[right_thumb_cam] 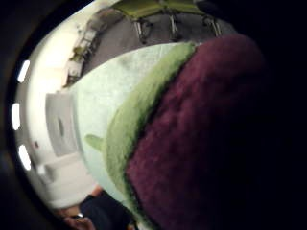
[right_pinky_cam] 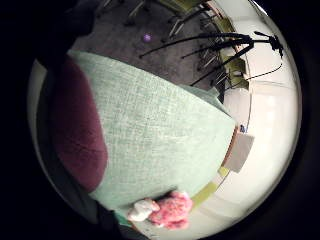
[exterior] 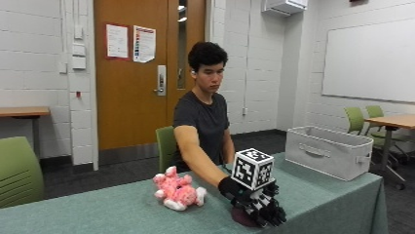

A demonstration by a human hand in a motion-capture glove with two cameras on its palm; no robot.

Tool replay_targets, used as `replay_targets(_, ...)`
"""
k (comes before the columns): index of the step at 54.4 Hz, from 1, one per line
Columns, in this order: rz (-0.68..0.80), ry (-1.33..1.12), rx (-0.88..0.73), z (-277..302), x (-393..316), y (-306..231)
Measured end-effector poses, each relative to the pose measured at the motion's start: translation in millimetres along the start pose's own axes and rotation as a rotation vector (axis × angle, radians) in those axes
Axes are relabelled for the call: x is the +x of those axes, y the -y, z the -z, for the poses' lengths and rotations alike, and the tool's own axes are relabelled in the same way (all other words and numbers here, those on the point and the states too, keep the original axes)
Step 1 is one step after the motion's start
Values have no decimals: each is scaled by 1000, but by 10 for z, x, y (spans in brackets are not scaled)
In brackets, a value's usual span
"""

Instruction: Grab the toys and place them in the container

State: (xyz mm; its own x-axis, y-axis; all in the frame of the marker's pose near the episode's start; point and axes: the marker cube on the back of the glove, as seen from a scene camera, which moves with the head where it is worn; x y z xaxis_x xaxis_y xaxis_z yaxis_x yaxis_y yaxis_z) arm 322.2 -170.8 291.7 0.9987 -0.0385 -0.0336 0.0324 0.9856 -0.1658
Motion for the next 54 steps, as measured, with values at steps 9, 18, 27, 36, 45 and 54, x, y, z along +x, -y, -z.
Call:
replay_targets(9,-40,101,64,12,14,2)
replay_targets(18,-92,112,130,90,-36,10)
replay_targets(27,-109,-42,72,231,-216,33)
replay_targets(36,-166,-151,54,369,-336,-66)
replay_targets(45,-199,-98,72,875,-554,-225)
replay_targets(54,-190,-56,171,1740,-916,-404)
